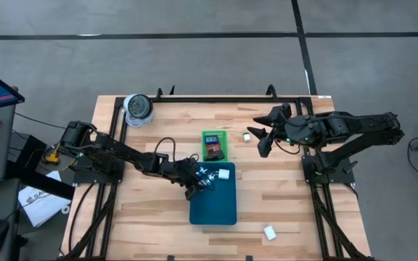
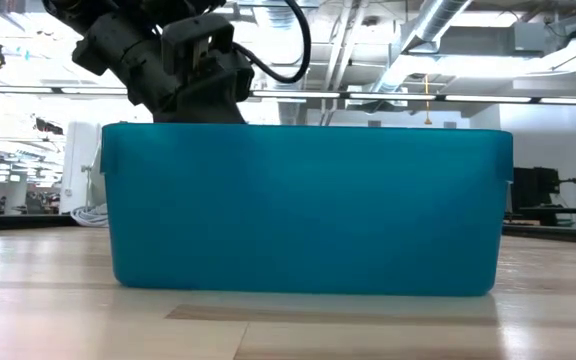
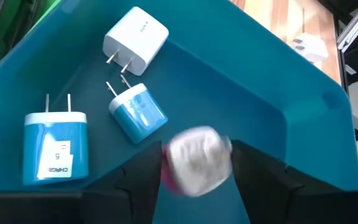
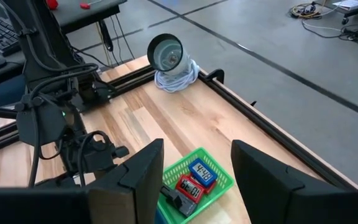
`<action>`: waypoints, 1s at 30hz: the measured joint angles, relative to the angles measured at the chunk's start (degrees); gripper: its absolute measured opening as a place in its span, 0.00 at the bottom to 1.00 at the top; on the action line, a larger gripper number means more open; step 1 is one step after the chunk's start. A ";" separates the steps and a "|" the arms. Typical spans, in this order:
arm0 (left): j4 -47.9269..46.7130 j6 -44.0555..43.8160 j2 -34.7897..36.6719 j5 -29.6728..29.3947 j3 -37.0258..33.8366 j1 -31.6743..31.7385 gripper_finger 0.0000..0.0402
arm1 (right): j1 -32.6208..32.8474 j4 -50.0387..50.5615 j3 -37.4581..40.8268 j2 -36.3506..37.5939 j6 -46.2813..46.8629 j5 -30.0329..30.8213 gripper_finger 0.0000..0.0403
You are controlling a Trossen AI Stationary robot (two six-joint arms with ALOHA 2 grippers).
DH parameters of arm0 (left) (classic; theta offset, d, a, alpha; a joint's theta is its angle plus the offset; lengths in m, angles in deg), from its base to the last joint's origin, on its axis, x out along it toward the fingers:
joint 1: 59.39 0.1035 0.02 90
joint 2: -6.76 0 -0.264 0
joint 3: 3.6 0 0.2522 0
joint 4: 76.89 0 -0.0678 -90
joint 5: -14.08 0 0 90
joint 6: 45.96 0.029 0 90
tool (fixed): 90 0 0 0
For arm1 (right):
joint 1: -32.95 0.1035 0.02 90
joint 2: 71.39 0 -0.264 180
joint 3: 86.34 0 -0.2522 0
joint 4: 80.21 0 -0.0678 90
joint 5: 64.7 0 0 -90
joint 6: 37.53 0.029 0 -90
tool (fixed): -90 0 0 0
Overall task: Pick & Place Office items
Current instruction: Put the red charger adapter into the blue bin, then put the bottom white charger adapter into the blue bin
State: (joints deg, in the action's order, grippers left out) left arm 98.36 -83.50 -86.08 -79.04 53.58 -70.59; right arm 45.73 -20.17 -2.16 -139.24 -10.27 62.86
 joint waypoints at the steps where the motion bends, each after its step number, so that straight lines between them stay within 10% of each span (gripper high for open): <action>1: 0.10 -0.02 0.00 0.09 0.00 0.00 0.47 | -0.02 0.00 0.00 0.00 0.23 0.00 0.45; 15: 0.41 3.96 7.85 -0.13 -0.04 2.01 0.50 | 1.67 22.30 -0.04 -1.74 21.23 -1.16 0.45; 30: -0.51 18.15 36.62 -3.70 -0.02 13.40 0.50 | 23.93 34.82 -0.02 -20.94 56.10 -16.71 0.45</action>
State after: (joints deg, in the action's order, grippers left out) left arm 97.85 -65.35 -49.46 -82.74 53.56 -57.19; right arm 69.66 14.65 -2.18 -160.19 45.83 46.15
